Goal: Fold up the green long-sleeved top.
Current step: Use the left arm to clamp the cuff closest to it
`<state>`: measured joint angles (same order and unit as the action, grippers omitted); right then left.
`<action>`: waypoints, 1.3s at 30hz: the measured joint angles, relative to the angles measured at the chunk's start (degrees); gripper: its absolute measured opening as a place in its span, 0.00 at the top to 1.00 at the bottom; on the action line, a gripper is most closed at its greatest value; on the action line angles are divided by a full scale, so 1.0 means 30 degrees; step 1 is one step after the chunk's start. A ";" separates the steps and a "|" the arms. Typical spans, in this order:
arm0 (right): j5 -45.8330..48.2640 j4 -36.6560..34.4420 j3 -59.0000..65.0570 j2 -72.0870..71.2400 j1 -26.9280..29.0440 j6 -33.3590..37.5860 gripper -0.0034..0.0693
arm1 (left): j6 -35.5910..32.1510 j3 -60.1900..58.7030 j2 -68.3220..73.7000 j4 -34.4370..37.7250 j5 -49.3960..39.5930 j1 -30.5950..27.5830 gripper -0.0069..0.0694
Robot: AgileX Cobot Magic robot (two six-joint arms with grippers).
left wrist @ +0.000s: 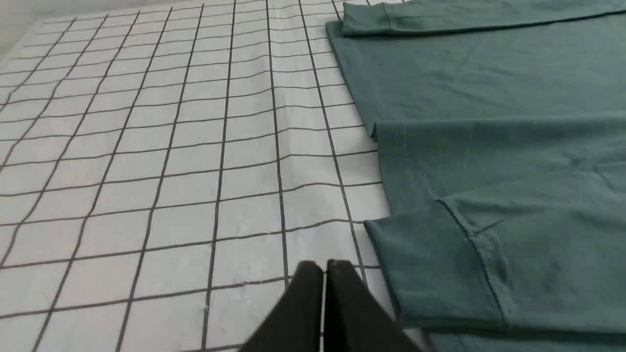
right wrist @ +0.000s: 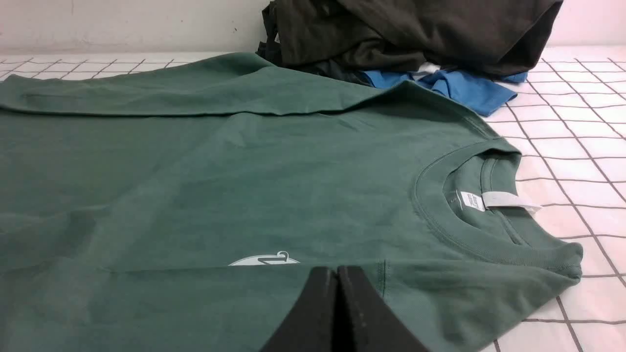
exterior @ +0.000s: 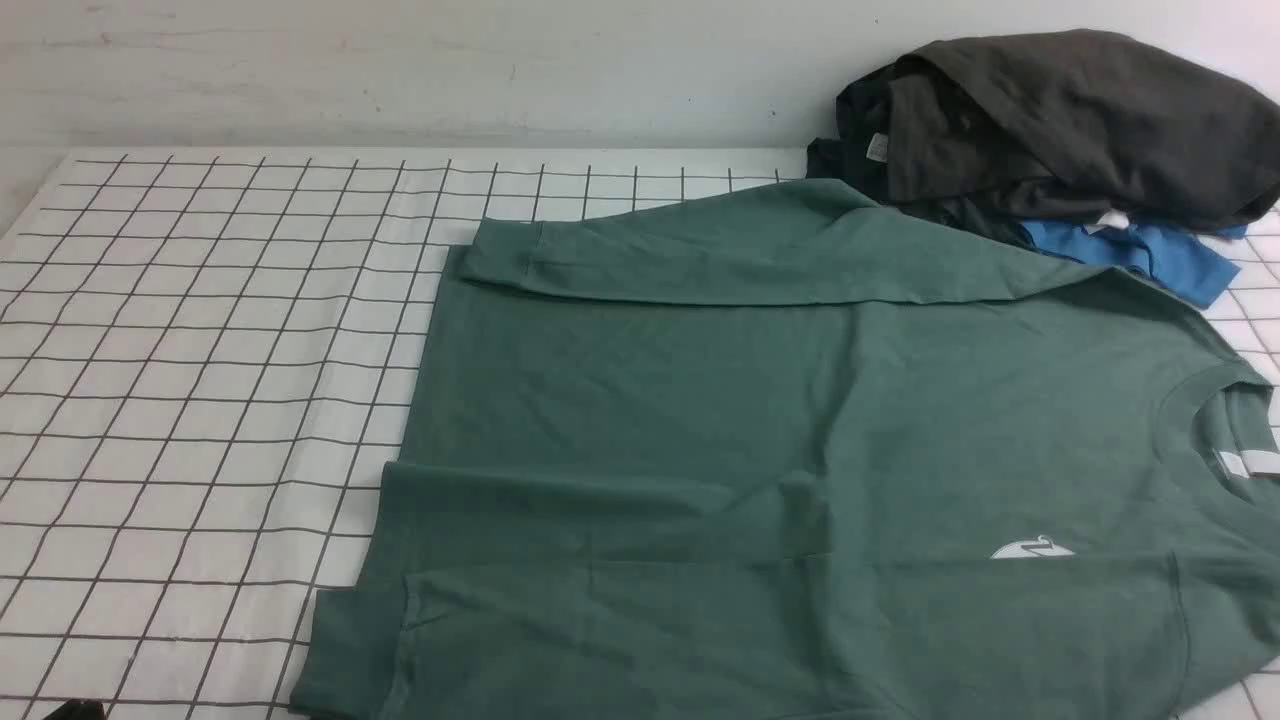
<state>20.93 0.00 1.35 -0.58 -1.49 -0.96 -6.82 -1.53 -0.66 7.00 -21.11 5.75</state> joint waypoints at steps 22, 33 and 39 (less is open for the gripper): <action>0.0000 0.0000 0.0000 0.0000 0.0000 0.0000 0.97 | 0.0000 0.0000 0.0000 -0.0017 0.0018 0.0000 0.92; 0.0000 0.0000 0.0000 0.0000 0.0000 0.0000 0.97 | -0.0062 0.0000 0.0000 -0.0038 0.0092 0.0000 0.92; -0.1237 0.0000 0.0062 0.0000 0.0000 0.0000 0.97 | -0.0062 -0.0020 0.0000 -0.0038 0.1101 0.0000 0.92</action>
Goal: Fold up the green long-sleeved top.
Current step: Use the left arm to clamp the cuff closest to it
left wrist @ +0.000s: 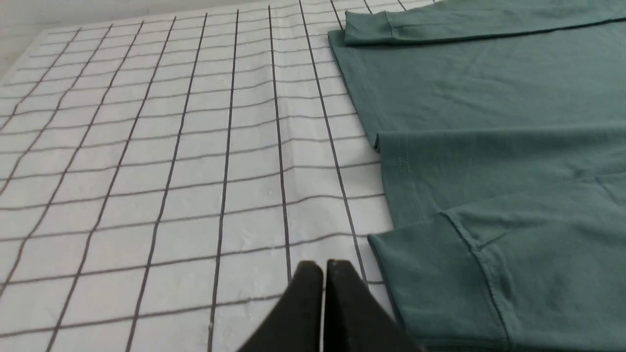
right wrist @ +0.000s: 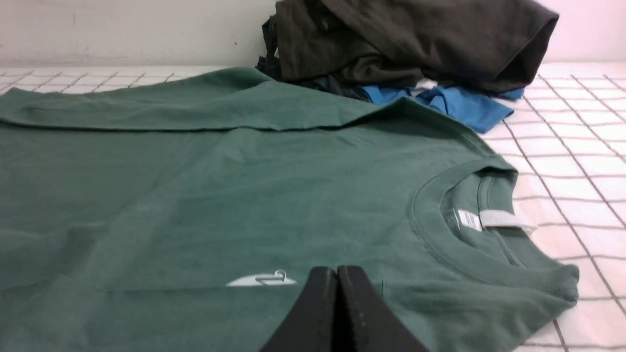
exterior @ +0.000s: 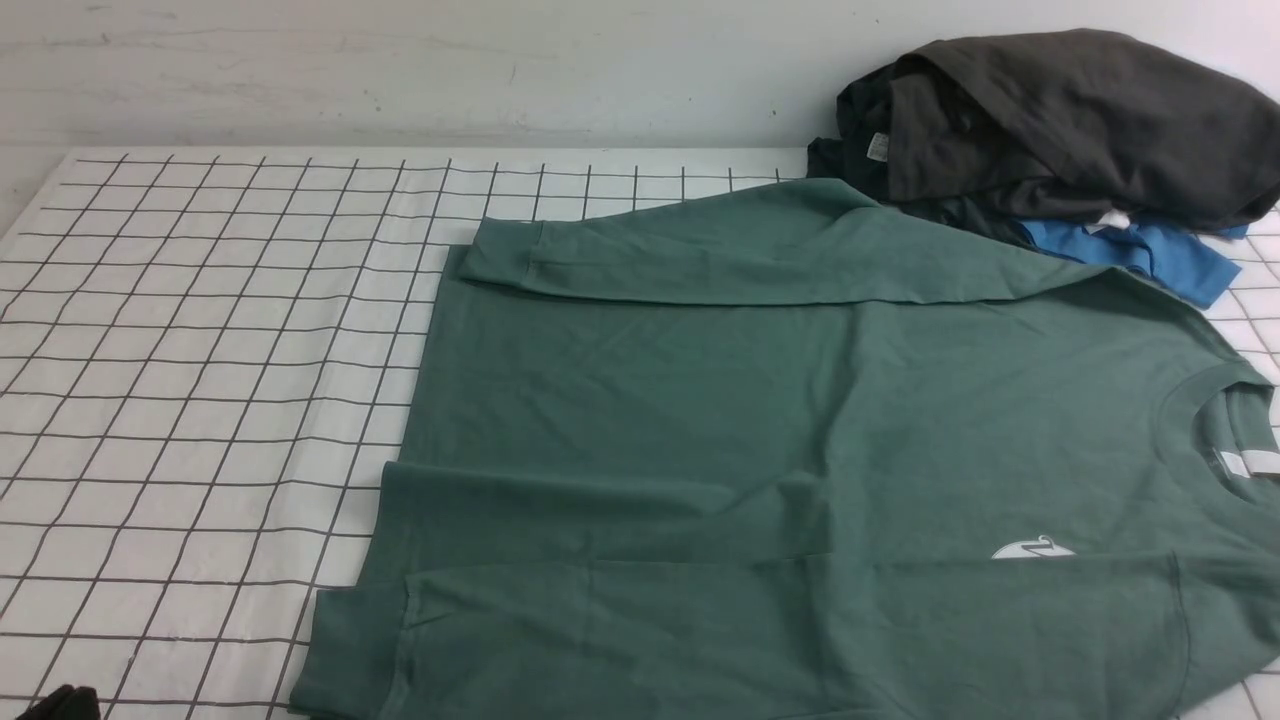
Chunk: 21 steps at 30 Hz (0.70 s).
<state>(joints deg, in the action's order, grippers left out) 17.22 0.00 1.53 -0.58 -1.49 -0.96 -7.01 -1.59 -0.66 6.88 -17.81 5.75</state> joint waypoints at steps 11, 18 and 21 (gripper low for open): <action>-1.2597 0.0260 0.0000 0.0000 0.0000 -0.2265 0.97 | 0.0707 -0.0019 0.0000 0.0694 1.0667 0.0000 0.92; -1.2868 0.0718 -0.2497 0.0629 0.0000 -0.4245 0.97 | 0.3593 0.3750 0.1209 0.1168 1.1828 0.0000 0.92; -0.9743 0.1856 -0.6036 0.2512 0.0000 -0.3809 0.97 | 0.2571 0.8028 0.4001 0.0296 0.8597 0.0000 0.92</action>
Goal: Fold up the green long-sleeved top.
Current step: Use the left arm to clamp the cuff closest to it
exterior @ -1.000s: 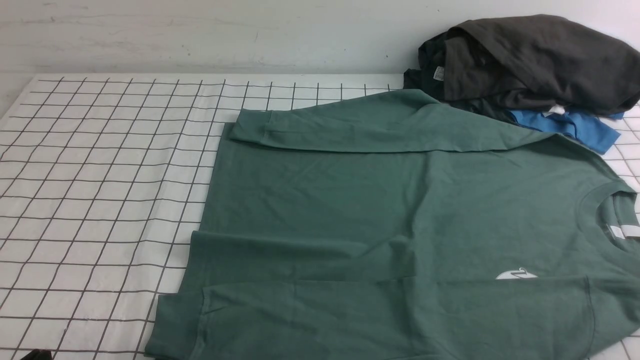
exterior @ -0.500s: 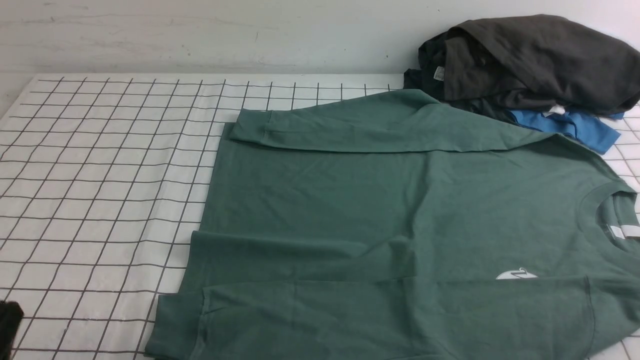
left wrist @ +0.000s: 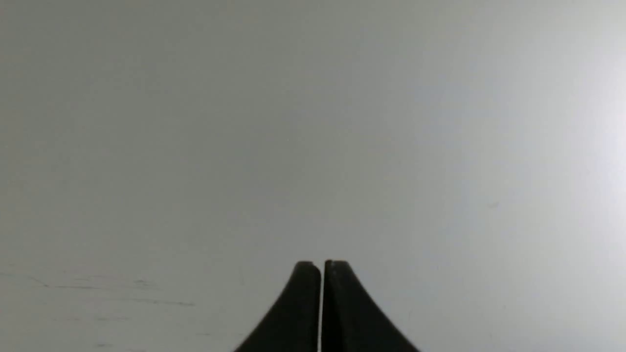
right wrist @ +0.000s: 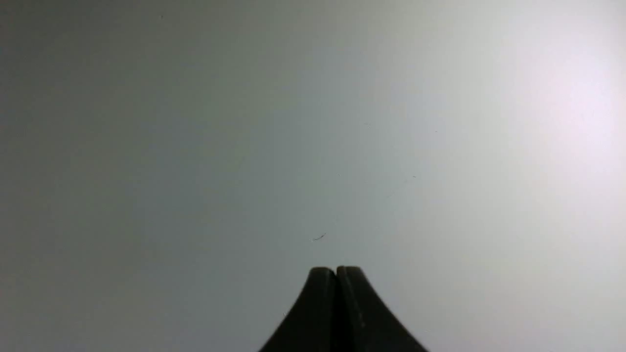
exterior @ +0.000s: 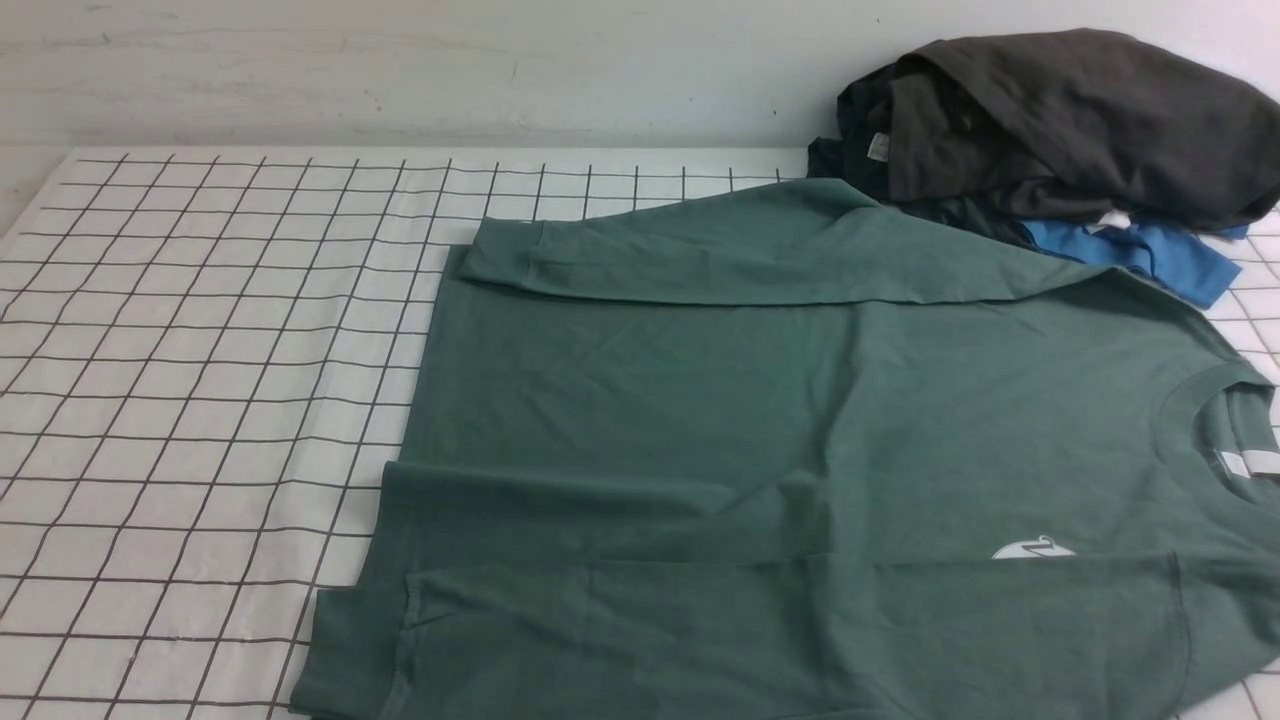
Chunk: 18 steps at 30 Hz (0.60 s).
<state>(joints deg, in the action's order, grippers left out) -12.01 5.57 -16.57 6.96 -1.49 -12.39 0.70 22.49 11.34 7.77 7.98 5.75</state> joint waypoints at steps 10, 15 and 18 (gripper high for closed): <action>1.4769 0.0588 -0.7247 1.0760 -0.0494 0.1439 0.97 | -0.1751 0.5869 1.0994 0.0705 -1.2623 0.0000 0.92; 2.1410 -0.4845 -0.7709 1.6175 -0.2184 0.6970 0.97 | -0.3255 0.5996 1.5919 0.2474 -1.5704 0.0000 0.84; 2.1529 -0.7037 -0.7724 1.8635 -0.3377 0.9134 0.97 | -0.4054 0.6056 1.8073 0.3172 -1.5779 0.0000 0.72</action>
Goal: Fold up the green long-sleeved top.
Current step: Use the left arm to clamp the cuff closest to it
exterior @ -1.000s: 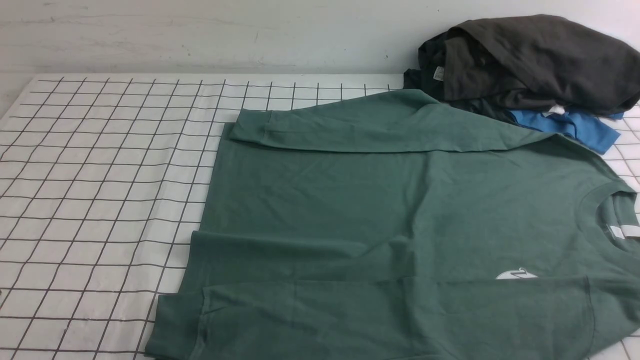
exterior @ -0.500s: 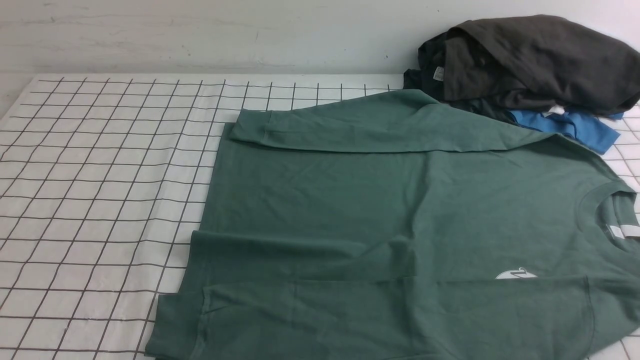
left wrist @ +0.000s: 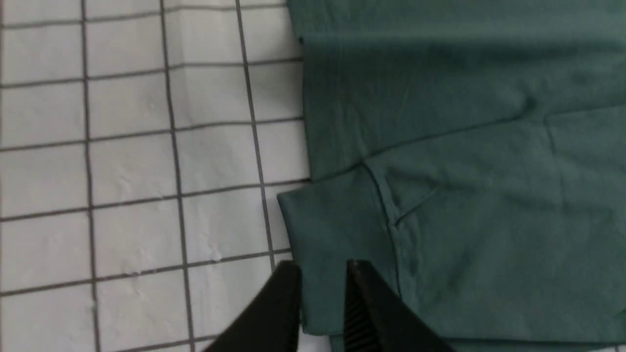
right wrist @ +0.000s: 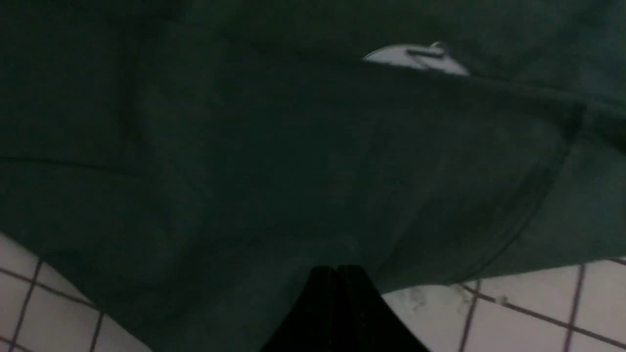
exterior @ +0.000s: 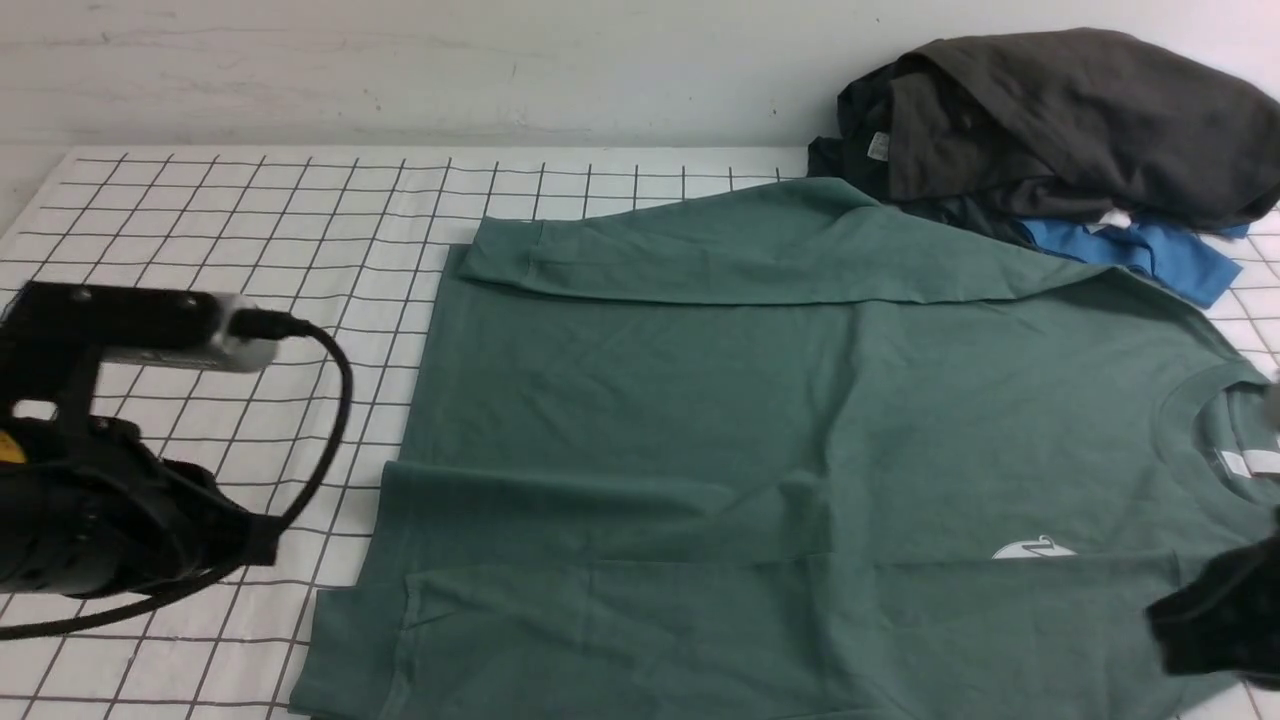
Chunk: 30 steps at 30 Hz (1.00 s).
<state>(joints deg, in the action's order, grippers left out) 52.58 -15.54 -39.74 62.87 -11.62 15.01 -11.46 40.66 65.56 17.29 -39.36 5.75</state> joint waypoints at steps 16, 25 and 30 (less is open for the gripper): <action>-0.3990 0.0955 -0.0166 0.5846 -0.5359 0.1032 0.97 | -0.1117 0.2190 0.9748 0.0709 0.2229 0.0000 0.52; -0.4188 0.1122 -0.0166 0.5318 -0.5380 0.0994 0.97 | -0.1288 0.2537 1.0633 0.0945 0.1826 0.0215 0.89; -0.4306 0.1540 -0.0166 0.4998 -0.5380 0.0978 0.97 | -0.2566 0.3065 0.9300 0.0813 0.0320 0.1087 0.91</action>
<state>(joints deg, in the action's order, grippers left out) 39.66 -10.93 -40.24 77.86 -27.76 17.94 -19.16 49.86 93.46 19.73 -38.40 9.01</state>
